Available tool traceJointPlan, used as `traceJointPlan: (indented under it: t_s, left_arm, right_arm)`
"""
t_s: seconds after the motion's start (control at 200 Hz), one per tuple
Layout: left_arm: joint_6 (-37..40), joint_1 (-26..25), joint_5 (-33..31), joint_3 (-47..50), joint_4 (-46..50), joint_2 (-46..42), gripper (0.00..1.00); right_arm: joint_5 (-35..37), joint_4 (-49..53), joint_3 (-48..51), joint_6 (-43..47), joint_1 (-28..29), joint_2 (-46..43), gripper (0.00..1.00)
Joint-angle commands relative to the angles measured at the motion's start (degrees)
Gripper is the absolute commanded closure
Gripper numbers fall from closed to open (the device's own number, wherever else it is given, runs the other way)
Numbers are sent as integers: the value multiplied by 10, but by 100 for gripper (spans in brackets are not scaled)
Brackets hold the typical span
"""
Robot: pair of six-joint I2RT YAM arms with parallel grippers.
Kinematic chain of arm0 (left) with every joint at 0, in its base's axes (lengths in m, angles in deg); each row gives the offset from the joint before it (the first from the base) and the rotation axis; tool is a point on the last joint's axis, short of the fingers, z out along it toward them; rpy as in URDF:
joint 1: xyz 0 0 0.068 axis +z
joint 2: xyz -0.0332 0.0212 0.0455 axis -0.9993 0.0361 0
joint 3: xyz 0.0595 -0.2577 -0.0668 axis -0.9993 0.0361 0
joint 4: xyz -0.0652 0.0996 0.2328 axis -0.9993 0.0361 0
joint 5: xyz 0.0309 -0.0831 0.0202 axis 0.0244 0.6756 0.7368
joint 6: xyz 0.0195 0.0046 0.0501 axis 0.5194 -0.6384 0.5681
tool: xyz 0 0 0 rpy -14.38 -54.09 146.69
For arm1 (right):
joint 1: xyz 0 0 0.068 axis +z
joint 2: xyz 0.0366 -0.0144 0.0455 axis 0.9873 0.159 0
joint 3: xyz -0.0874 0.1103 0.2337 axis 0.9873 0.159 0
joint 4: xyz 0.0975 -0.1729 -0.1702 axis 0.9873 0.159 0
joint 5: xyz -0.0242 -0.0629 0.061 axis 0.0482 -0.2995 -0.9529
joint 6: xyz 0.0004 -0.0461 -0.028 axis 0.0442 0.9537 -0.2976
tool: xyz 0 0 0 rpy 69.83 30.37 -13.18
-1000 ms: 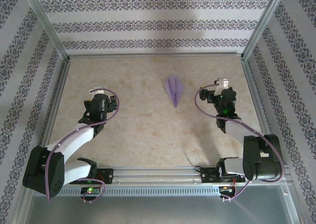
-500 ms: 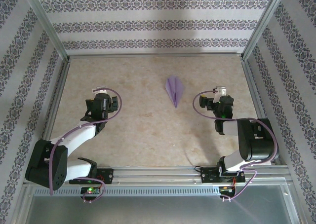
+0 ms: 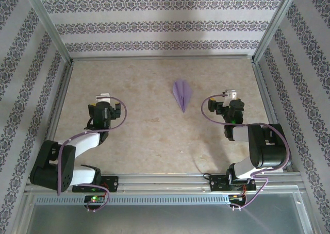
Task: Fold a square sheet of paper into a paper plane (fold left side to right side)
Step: Reset both arms
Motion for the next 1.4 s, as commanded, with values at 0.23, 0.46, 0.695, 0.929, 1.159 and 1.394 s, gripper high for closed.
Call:
traceJointPlan:
  t_s: [0.23, 0.46, 0.695, 0.929, 1.159, 1.394]
  left_arm:
    - [92, 19, 83, 17, -198, 75, 0]
    - [62, 56, 123, 59, -320, 126, 0]
    - [33, 78, 119, 20, -283, 160, 0]
    - [19, 101, 160, 18, -270, 157, 0]
    - [19, 101, 159, 17, -263, 155, 0]
    - [18, 101, 159, 17, -261, 156, 0]
  right_arm:
    - [-9, -24, -3, -7, -3, 1, 2]
    - [-9, -24, -2, -7, -3, 1, 2]
    - [-9, -24, -2, -6, -3, 1, 2]
    - [-9, -24, -3, -7, -3, 1, 2]
    - [-9, -24, -3, -6, -3, 1, 2]
    - [-8, -24, -3, -7, -2, 1, 2]
